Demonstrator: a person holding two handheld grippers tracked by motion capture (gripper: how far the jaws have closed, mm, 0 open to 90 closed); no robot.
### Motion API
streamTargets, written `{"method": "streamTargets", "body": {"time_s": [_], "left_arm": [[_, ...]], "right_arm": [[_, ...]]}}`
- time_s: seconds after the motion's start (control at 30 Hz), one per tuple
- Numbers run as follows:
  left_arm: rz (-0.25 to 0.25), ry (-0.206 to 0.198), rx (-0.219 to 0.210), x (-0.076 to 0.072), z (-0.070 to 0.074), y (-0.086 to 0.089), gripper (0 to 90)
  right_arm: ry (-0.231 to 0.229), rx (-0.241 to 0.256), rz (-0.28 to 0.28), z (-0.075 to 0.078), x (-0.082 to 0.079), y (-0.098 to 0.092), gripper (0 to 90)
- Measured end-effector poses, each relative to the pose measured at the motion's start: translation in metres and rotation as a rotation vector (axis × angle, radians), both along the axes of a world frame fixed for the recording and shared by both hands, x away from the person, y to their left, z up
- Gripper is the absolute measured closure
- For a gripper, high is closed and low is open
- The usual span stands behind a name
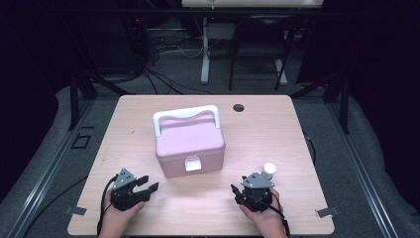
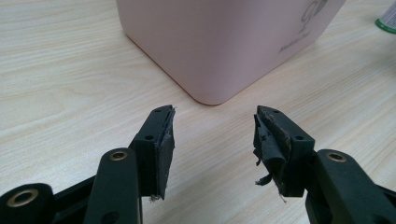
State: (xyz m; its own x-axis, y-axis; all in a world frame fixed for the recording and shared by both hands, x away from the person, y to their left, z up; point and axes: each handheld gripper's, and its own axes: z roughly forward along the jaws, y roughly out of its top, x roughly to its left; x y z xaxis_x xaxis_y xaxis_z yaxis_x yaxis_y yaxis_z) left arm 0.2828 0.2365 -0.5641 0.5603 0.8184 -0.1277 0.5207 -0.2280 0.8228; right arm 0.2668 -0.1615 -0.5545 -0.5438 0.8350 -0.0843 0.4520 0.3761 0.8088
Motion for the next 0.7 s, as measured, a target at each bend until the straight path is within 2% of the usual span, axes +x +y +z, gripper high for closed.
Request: {"method": "streamTargets", "body": {"time_s": [0.07,0.23,0.37,0.5,0.6,0.7], "left_arm": [[-0.004,0.012,-0.02,0.0,0.0,0.002,47.7],[0.001,0.012,-0.019,0.0,-0.001,0.003,45.5],[0.005,0.009,-0.001,0.0,-0.001,0.002,45.0],[0.03,0.0,-0.001,-0.001,0.001,0.003,44.7],[0.046,0.002,-0.024,-0.001,0.002,0.007,45.7],[0.054,0.012,-0.042,0.0,0.002,0.01,46.9]], "right_arm": [[-0.005,0.016,0.004,0.0,0.0,-0.001,49.7],[0.014,0.081,-0.008,0.0,0.003,-0.006,49.4],[0.032,0.098,-0.033,-0.001,0.005,-0.009,48.7],[0.032,0.101,-0.043,-0.002,0.005,-0.012,47.3],[0.035,0.115,-0.05,-0.001,0.004,-0.013,47.3],[0.03,0.106,-0.055,-0.001,0.004,-0.012,46.2]]}}
